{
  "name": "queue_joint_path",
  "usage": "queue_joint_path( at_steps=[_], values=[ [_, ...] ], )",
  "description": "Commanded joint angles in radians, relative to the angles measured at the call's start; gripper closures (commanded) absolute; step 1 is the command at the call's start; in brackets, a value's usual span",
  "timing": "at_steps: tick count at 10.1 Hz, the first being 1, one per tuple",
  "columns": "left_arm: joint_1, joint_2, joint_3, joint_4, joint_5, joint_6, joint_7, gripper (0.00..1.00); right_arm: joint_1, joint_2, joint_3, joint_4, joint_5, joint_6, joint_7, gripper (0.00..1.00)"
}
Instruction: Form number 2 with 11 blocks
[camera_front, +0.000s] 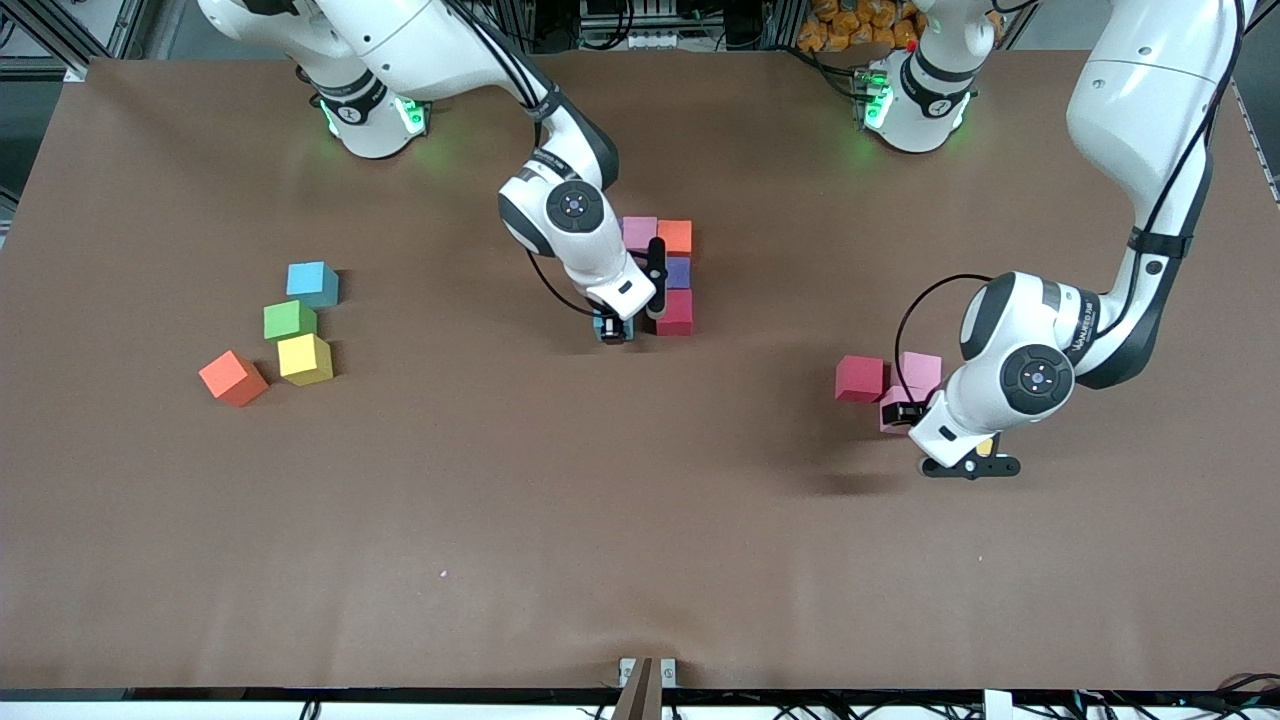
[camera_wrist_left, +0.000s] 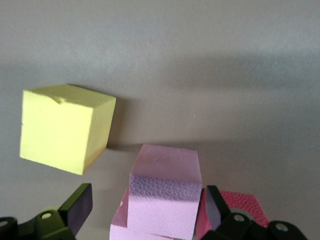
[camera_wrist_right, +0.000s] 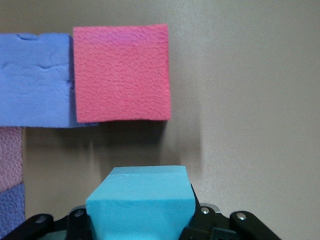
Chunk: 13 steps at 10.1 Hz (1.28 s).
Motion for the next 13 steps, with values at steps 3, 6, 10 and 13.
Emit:
queue_joint_path(
  at_steps=[3,6,10,13],
  values=[
    [0.02,-0.035,-0.043,-0.066,0.012,0.015,0.021,0.0,0.018,0.046,0.002,0.062,-0.006,-0.008,0.033,0.77],
    [0.04,-0.03,-0.043,-0.084,0.012,0.039,0.08,0.0,0.031,0.063,0.001,0.09,-0.014,-0.011,0.079,0.77],
    [0.077,-0.02,-0.045,-0.083,0.009,0.041,0.147,0.0,0.037,0.064,0.001,0.098,-0.016,-0.014,0.079,0.77],
    [0.072,-0.006,-0.045,-0.075,-0.009,0.041,0.147,0.0,0.044,0.076,-0.001,0.099,-0.022,-0.012,0.077,0.77]
  ],
)
